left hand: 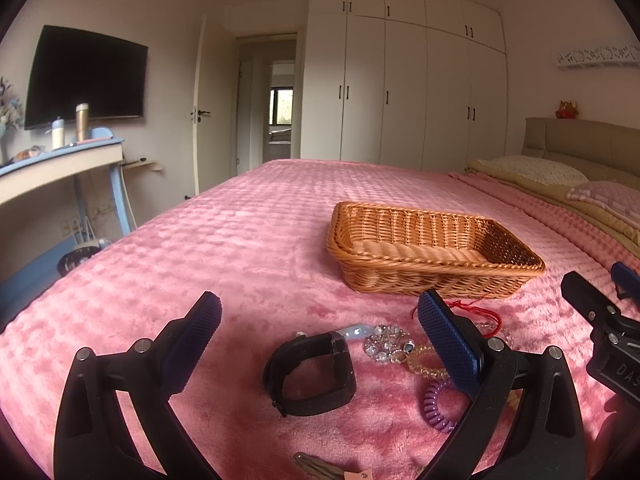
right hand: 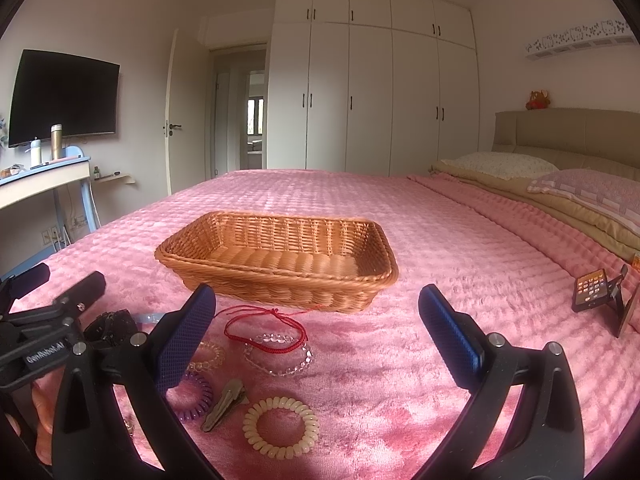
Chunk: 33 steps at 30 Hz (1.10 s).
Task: Organize jewelry
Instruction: 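Move both tools toward the scattered jewelry beside the wicker basket, then grasp the brown hair clip with the left tool while the right grasps the cream spiral hair tie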
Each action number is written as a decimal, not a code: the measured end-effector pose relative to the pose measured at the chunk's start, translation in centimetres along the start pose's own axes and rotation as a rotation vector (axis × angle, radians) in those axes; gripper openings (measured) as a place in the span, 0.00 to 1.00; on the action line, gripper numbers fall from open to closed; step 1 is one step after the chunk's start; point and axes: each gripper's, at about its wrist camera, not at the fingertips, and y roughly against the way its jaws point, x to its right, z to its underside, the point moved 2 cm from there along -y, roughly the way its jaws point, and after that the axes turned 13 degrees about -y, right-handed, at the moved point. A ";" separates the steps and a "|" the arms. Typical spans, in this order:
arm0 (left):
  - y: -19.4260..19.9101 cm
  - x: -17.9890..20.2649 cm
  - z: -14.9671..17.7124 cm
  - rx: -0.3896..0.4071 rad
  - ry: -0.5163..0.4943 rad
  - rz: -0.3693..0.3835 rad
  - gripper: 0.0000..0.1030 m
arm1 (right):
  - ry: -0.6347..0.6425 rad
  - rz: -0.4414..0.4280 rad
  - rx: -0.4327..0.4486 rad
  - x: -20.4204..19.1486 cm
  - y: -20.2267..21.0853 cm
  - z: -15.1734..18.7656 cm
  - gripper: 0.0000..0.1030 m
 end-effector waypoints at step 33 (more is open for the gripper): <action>1.7 -1.7 6.3 -0.458 0.141 0.452 0.52 | -0.008 -0.022 -0.386 3.7 1.3 3.8 0.36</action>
